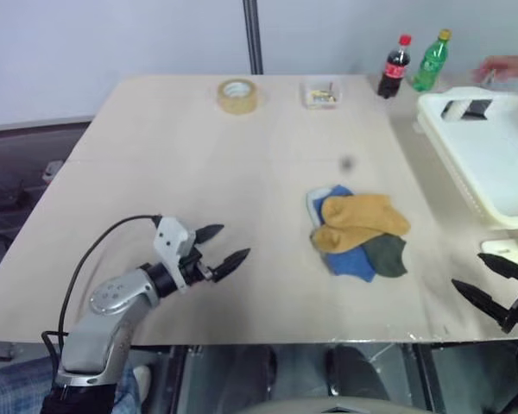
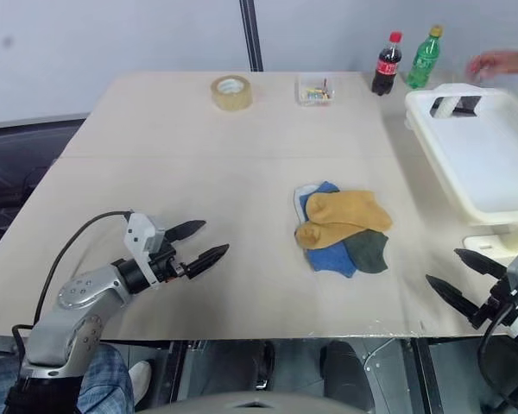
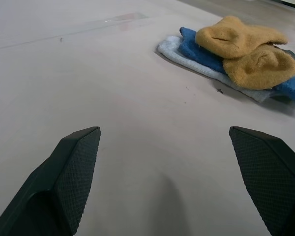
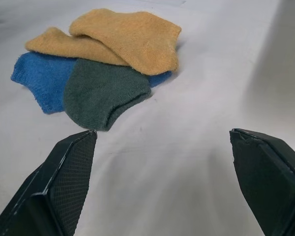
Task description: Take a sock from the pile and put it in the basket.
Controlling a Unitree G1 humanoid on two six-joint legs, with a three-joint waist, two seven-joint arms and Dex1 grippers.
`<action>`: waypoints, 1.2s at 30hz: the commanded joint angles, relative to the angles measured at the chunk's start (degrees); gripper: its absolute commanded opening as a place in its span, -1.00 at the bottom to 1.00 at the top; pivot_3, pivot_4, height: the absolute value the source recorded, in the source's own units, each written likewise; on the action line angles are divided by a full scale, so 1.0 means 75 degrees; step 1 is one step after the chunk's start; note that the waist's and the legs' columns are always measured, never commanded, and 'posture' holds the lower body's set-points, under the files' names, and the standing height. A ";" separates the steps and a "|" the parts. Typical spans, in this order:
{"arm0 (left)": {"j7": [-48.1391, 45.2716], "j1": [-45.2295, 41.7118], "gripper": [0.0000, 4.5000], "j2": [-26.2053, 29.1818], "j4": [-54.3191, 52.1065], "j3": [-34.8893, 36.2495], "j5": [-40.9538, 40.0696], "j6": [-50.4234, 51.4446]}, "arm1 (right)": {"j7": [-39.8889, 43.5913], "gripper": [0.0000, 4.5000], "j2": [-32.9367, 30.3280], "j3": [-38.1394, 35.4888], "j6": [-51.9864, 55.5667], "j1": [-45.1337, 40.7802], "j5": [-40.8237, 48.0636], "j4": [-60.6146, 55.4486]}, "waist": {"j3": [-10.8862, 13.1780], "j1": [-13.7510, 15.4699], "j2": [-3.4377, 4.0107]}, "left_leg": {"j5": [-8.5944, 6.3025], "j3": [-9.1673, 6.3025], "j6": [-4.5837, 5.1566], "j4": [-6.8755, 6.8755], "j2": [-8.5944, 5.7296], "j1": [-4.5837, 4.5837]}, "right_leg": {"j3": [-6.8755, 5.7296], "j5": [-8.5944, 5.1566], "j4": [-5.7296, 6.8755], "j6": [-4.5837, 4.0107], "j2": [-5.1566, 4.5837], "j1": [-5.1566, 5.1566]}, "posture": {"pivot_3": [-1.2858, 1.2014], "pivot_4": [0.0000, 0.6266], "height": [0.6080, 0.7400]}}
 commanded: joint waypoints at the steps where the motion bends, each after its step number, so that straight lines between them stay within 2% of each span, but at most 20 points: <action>1: -0.0125 0.0300 1.00 0.0166 -0.0536 0.0346 -0.0249 -0.0075 | 0.0260 0.99 -0.0157 -0.0246 -0.0120 -0.0043 0.0143 -0.0039 | 0.0001 -0.0015 -0.0001 | 0.0000 0.0000 0.0000 0.0000 0.0000 0.0000 | 0.0000 0.0000 0.0000 0.0000 0.0000 0.0000 | 0.03 -0.52 0.97; 6: -0.0035 0.0792 1.00 0.0193 -0.0848 0.0657 -0.0461 -0.0060 | 0.0516 0.99 -0.0348 -0.0189 -0.0127 -0.0415 0.0104 0.0365 | 0.0002 -0.0026 -0.0002 | -0.0002 0.0008 0.0001 -0.0004 0.0013 0.0003 | 0.0006 0.0000 -0.0005 -0.0001 -0.0021 -0.0002 | 0.03 -0.52 0.97; 21: 0.0069 0.1145 1.00 0.0182 -0.1090 0.0797 -0.0541 -0.0132 | 0.0751 0.99 -0.0338 -0.0047 -0.0160 -0.0746 -0.0092 0.0643 | 0.0002 0.0016 -0.0003 | -0.0004 0.0005 0.0004 -0.0005 0.0010 -0.0004 | 0.0001 -0.0001 -0.0015 -0.0002 -0.0025 -0.0001 | 0.03 -0.52 0.97; 26: -0.0303 0.1151 1.00 0.0241 -0.1024 0.0876 -0.0646 -0.0441 | 0.0522 0.99 -0.0310 0.0098 0.0050 -0.0893 -0.0062 0.0223 | 0.0002 0.0015 -0.0002 | -0.0004 0.0005 0.0003 -0.0005 0.0009 -0.0004 | 0.0001 -0.0001 -0.0015 -0.0002 -0.0026 -0.0002 | 0.03 -0.52 0.97; 30: -0.1094 0.1120 1.00 0.0419 -0.0941 0.1144 -0.1296 -0.0608 | -0.0404 0.99 -0.0403 0.0787 0.0876 -0.1481 -0.0104 -0.0982 | 0.0004 -0.0042 0.0005 | -0.0004 0.0007 0.0003 -0.0006 0.0013 -0.0002 | 0.0005 -0.0001 -0.0014 -0.0003 -0.0026 -0.0004 | 0.03 -0.52 0.97; 36: -0.2517 0.1184 1.00 0.0864 -0.0554 0.1504 -0.1574 -0.1394 | -0.1122 0.99 -0.0707 0.2404 0.1958 -0.3272 -0.0579 -0.1877 | 0.0009 -0.0022 0.0000 | -0.0004 0.0005 0.0003 -0.0007 0.0013 -0.0010 | -0.0001 -0.0002 -0.0022 -0.0004 -0.0023 -0.0010 | 0.03 -0.52 0.97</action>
